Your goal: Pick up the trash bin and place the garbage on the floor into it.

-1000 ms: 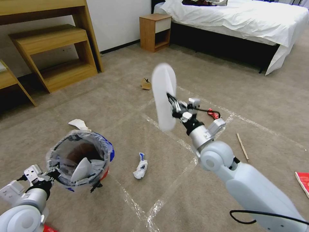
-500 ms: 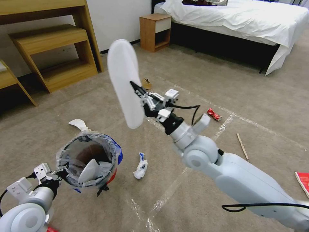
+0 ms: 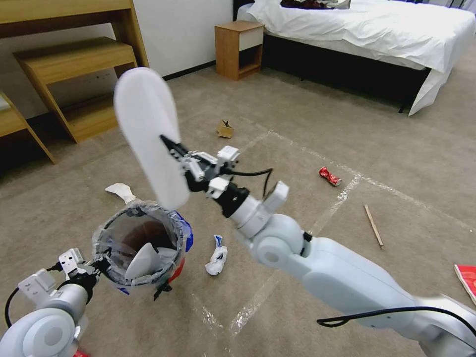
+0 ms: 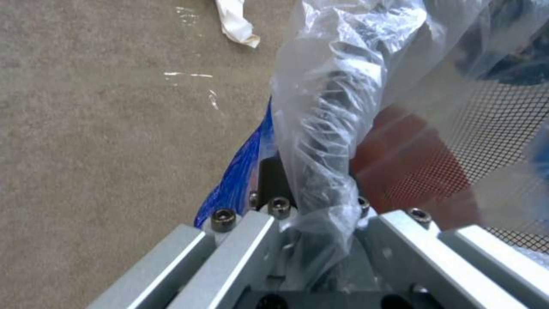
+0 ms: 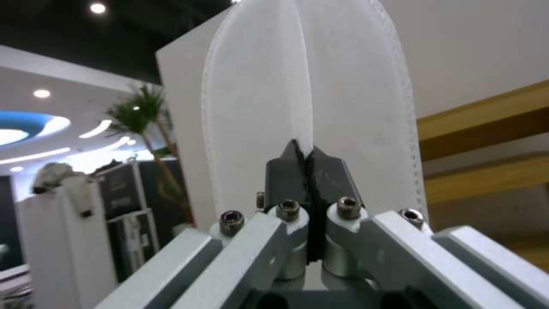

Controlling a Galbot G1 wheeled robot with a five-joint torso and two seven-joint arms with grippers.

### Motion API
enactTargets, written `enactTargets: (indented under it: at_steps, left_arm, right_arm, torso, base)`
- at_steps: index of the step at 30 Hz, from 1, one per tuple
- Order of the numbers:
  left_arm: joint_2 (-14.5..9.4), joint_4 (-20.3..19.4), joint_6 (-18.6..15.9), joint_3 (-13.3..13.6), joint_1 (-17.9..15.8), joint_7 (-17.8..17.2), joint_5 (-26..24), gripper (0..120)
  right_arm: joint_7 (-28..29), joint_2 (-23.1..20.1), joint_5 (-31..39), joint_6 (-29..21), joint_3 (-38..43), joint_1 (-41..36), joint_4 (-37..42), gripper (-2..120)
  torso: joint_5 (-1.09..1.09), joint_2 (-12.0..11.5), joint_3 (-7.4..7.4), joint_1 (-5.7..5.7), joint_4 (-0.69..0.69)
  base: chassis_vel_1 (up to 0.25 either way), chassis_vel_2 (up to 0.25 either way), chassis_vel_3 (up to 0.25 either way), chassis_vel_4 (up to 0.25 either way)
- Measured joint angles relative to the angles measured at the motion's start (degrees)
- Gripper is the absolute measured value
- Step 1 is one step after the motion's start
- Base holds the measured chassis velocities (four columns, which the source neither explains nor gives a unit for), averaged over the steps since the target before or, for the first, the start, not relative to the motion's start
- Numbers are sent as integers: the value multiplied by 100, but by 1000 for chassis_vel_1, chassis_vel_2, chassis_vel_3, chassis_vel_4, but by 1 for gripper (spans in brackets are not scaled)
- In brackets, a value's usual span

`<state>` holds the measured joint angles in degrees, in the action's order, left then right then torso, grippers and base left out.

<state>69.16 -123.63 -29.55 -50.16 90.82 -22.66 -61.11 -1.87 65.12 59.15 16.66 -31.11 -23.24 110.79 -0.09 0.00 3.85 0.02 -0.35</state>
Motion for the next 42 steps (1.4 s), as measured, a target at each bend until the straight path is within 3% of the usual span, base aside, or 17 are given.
enactTargets:
  at_steps: [10,42]
  left_arm:
    - [-34,-100,-5,-2,42,-2,-43,1]
    - [22,-342,-7,-30,168,-6,-72,1]
  right_arm:
    - [-191,432,-183,225,-536,63,-433,0]
    - [-418,1066,-808,994,-1005,-36,-2027,0]
  torso:
    - [1,-1,0,0,0]
    - [1,-1,0,0,-1]
  base:
    - [0,0,0,0]
    - [0,0,0,0]
